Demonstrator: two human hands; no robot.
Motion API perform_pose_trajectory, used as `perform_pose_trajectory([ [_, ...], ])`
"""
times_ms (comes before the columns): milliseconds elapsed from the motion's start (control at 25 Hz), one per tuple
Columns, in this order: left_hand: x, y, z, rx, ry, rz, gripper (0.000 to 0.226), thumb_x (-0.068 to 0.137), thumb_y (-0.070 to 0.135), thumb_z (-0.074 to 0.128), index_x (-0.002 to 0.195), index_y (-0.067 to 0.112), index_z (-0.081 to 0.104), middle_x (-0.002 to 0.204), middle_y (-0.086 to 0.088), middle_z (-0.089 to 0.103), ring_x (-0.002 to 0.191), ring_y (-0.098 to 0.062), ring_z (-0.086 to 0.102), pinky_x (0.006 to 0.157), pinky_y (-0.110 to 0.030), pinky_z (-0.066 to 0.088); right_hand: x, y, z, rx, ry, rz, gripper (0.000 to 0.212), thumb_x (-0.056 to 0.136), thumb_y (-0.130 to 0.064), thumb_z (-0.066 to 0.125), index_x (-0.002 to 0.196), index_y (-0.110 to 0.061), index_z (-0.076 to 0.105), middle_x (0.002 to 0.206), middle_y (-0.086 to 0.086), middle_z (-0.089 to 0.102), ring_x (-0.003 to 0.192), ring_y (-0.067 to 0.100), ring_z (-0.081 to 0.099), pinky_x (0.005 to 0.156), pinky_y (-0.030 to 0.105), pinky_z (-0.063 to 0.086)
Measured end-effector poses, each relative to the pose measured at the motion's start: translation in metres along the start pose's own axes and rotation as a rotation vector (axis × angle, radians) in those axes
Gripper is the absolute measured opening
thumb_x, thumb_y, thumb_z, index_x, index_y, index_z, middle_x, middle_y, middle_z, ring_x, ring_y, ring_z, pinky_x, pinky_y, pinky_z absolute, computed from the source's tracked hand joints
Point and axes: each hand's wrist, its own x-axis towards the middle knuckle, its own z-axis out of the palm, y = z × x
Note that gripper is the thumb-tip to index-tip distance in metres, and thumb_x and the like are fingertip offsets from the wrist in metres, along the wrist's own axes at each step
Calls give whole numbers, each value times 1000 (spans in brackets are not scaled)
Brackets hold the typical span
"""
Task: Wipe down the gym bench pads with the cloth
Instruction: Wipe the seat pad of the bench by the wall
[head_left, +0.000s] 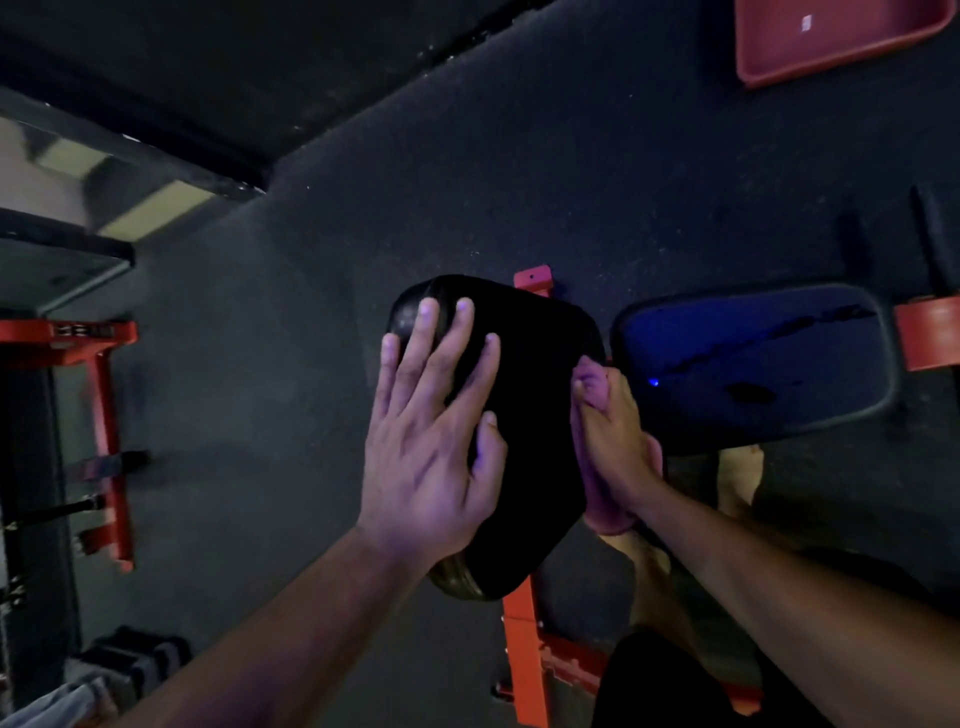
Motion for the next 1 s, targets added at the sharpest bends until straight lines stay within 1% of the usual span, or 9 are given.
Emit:
perform_pose_trajectory([
  [80, 2, 0, -1, 80, -67, 152, 54, 94, 25, 45, 142, 6, 62, 163, -13, 40, 159, -31, 16, 128, -57, 7, -18, 6, -17, 127, -82, 19, 15, 106, -32, 55, 117, -29, 65, 118, -11, 67, 112, 6, 63, 96, 25, 49],
  [240, 10, -1, -6, 239, -262, 374, 50, 95, 38, 48, 131, 13, 73, 142, 1, 66, 148, -21, 45, 125, -65, 12, -9, 43, -52, 158, 171, 289, 12, 106, -30, 53, 111, -32, 64, 111, -3, 68, 117, 27, 64, 94, 35, 48],
  [280, 13, -2, -7, 280, -314, 389, 51, 95, 42, 46, 129, 14, 74, 137, 2, 69, 145, -20, 49, 125, -65, 14, -2, 42, -51, 201, 153, 310, 15, 106, -33, 52, 117, -31, 63, 116, -2, 67, 121, 29, 62, 97, 35, 48],
  [400, 22, -1, -9, 393, -443, 427, 56, 96, 46, 41, 125, 12, 75, 131, -3, 72, 137, -22, 57, 126, -62, 15, 28, 22, -23, 128, -32, 61, 43, 104, -53, 48, 142, -34, 55, 145, -11, 57, 137, 11, 51, 115, 34, 37],
  [480, 28, 0, -9, 433, -506, 452, 58, 97, 45, 39, 124, 9, 75, 131, -7, 72, 134, -24, 59, 126, -60, 15, 59, 2, -6, 6, -36, -64, 46, 106, -51, 41, 146, -30, 49, 147, -14, 53, 135, 4, 47, 117, 28, 32],
  [560, 30, 2, -9, 435, -561, 459, 59, 97, 44, 37, 123, 7, 75, 130, -9, 72, 133, -26, 60, 125, -57, 18, 98, -3, 3, -46, -2, -140, 39, 109, -40, 40, 141, -21, 51, 139, -7, 54, 129, 7, 48, 117, 31, 33],
  [720, 33, 2, -10, 403, -594, 440, 59, 97, 44, 37, 124, 7, 74, 132, -10, 71, 133, -25, 61, 125, -54, 21, 146, 55, 6, -84, -2, 72, 43, 105, -48, 41, 136, -22, 54, 136, 6, 56, 126, 24, 53, 114, 49, 39],
  [880, 33, 1, -8, 355, -593, 435, 55, 93, 41, 41, 118, 8, 77, 126, -8, 74, 127, -22, 65, 125, -52, 24, 69, 92, 4, -170, 40, 380, 58, 98, -61, 36, 137, -21, 51, 136, 14, 54, 125, 41, 53, 107, 53, 41],
  [1000, 32, 0, -8, 303, -569, 415, 54, 91, 40, 43, 118, 8, 77, 125, -7, 75, 125, -20, 66, 124, -49, 26, 10, 41, 10, -150, 106, 177, 41, 105, -50, 36, 131, -27, 57, 129, 3, 55, 122, 25, 55, 102, 40, 44],
])
